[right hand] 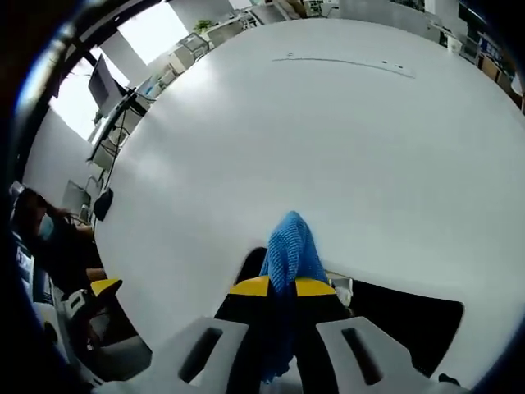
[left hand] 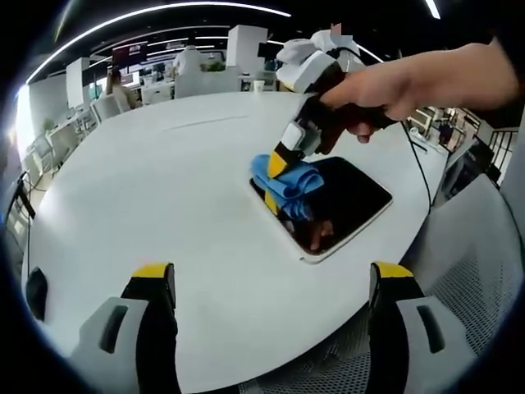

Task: Wipe the mirror surface with the cleaning cloth until all visible marks leave the cleaned area.

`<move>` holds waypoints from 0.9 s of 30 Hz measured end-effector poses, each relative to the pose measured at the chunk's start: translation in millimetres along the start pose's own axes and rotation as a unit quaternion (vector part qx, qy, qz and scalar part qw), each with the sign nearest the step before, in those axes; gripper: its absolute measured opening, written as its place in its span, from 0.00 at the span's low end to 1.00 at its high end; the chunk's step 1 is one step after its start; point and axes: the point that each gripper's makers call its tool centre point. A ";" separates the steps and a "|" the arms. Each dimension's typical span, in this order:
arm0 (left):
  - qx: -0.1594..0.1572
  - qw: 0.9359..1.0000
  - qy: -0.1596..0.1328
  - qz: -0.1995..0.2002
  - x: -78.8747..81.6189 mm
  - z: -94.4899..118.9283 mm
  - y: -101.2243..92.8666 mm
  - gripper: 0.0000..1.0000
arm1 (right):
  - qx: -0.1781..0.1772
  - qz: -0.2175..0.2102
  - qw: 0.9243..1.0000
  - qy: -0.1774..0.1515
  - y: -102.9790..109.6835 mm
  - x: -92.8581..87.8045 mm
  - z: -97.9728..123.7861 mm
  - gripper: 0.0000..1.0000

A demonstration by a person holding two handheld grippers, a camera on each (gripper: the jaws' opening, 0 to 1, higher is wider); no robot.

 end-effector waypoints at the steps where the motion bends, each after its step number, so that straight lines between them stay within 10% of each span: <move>1: 0.000 1.000 -0.001 0.001 0.1 -0.1 0.1 0.97 | 0.000 -0.002 1.000 0.001 0.4 0.7 -0.9 0.03; 27: -0.001 1.000 0.001 0.006 0.2 0.1 -1.1 0.96 | -0.002 -0.037 0.999 0.008 15.0 0.8 -5.0 0.02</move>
Point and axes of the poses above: the point that each gripper's makers call its tool centre point, and the gripper's own axes: z roughly backward along the fingers, y roughly to its left, x roughly out of its top, and after that the axes turned 14 degrees about -y, right-handed
